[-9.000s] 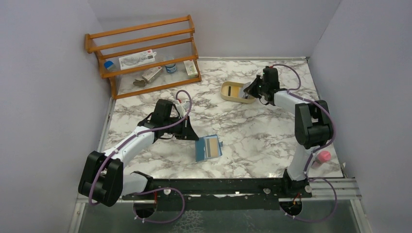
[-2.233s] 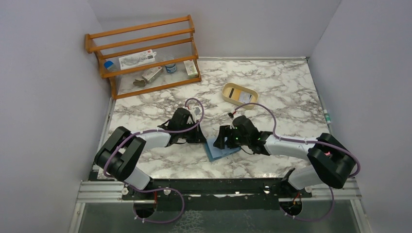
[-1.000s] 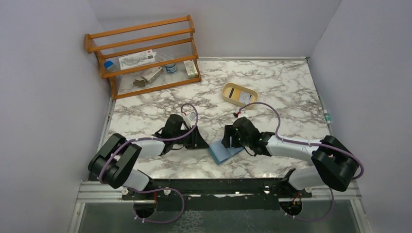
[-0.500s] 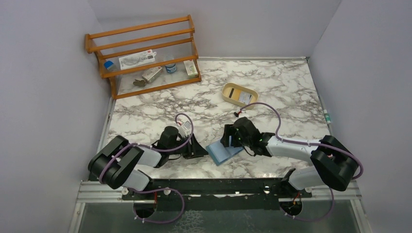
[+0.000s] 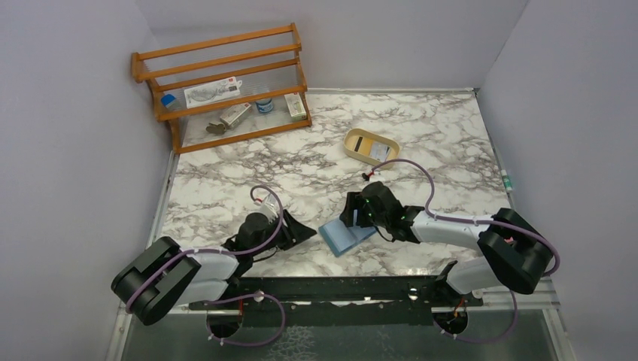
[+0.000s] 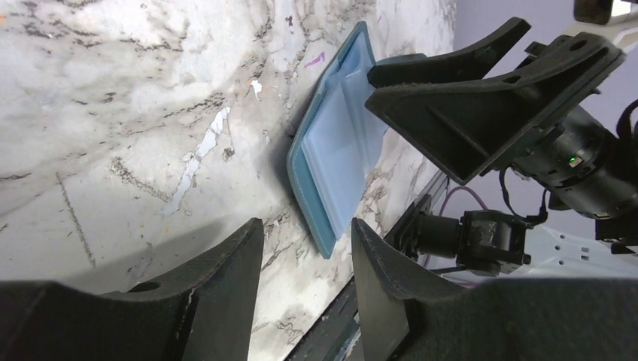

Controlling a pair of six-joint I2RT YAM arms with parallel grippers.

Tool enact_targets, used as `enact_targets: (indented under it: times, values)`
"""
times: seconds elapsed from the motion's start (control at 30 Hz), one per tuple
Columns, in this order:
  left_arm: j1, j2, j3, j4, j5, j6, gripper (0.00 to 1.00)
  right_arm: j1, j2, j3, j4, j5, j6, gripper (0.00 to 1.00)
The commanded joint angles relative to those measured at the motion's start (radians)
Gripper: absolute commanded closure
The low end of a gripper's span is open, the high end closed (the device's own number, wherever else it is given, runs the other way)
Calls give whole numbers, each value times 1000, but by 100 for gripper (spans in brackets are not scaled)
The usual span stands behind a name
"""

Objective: Take the credit cards out of the card holder

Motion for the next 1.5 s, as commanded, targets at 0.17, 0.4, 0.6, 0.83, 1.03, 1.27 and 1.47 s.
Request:
enact_targets:
  times: [0.17,0.4,0.6,0.83,1.03,1.27,1.47]
  values:
    - [-130,256,79,79,-107,-70,54,9,41,-21,-63,-30,22,28]
    - [-181,339,79,187,-168,-135,57,8,18,-34,-81,-11,14,27]
    - [-224,400,77,271,-209,-163,65,8,29,-43,-64,-19,20,28]
    - [-236,573,21,596,-224,-231,94,8,24,-45,-67,-17,14,28]
    - [-238,805,-3,931,-208,-280,100,8,19,-56,-67,-16,12,27]
    - [-265,866,26,996,-209,-269,100,10,-66,-79,0,-118,-62,8]
    - [-265,733,45,790,-219,-219,100,80,-178,9,-162,52,-185,6]
